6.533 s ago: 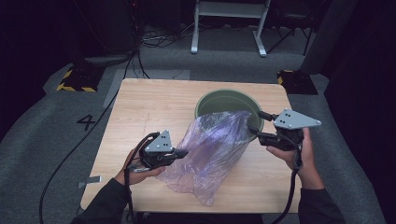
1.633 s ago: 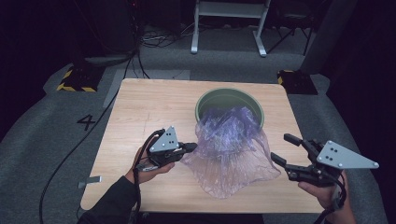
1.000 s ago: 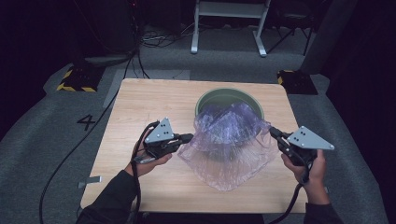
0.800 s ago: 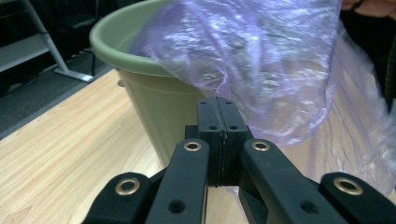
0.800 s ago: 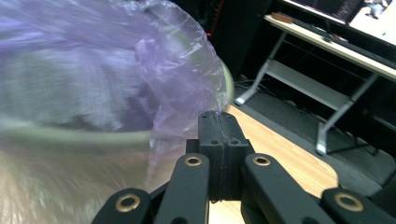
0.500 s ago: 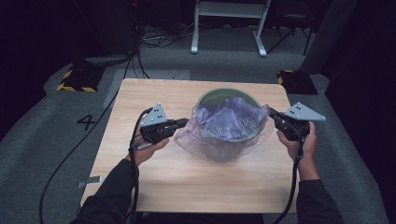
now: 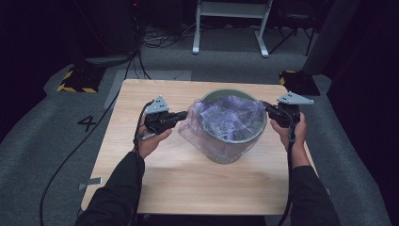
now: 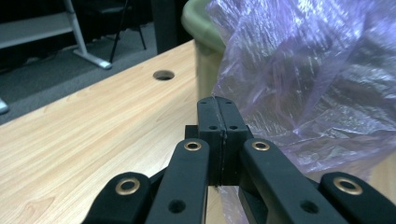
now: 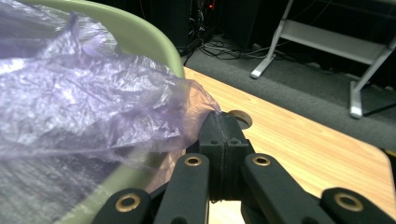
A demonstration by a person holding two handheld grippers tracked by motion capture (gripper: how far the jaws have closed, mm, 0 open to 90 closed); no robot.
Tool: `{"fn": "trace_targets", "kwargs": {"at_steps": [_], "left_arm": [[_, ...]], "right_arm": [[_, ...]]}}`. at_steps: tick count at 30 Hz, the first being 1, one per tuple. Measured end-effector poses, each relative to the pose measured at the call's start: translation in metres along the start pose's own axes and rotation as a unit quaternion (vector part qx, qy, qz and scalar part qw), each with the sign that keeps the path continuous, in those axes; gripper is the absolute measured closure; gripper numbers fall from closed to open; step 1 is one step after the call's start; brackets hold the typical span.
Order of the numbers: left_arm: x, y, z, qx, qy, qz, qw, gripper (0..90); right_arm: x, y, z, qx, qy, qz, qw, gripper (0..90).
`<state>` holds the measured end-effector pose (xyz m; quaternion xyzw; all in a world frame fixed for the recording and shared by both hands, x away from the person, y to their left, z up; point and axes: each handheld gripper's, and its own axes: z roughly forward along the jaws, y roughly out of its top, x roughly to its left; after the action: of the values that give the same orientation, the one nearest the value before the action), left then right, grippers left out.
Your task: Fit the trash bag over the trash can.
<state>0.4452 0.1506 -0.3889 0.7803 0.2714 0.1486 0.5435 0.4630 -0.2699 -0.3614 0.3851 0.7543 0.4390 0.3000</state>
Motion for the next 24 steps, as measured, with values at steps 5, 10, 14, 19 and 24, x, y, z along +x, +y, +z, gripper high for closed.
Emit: {"fn": "trace_targets", "kwargs": {"at_steps": [5,10,14,19,24], "left_arm": [[0.006,-0.004,0.013,0.015,0.010,-0.006,0.9998,89.9],[0.013,-0.012,0.026,0.041,0.022,-0.014,0.9988,89.9],[0.018,-0.019,0.033,0.054,0.020,-0.028,0.9979,89.9],[0.021,-0.027,0.042,0.072,0.015,-0.035,0.9967,89.9],[0.023,-0.034,0.053,0.078,0.005,-0.049,0.9957,89.9]], "right_arm": [[-0.009,-0.006,0.012,0.006,0.006,0.028,0.9996,90.0],[-0.013,-0.012,0.020,0.018,0.009,0.038,0.9991,90.0],[-0.015,-0.016,0.026,0.026,0.012,0.045,0.9986,90.0],[-0.013,-0.020,0.030,0.032,0.017,0.042,0.9985,90.0],[-0.013,-0.025,0.034,0.034,0.027,0.052,0.9977,90.0]]}}
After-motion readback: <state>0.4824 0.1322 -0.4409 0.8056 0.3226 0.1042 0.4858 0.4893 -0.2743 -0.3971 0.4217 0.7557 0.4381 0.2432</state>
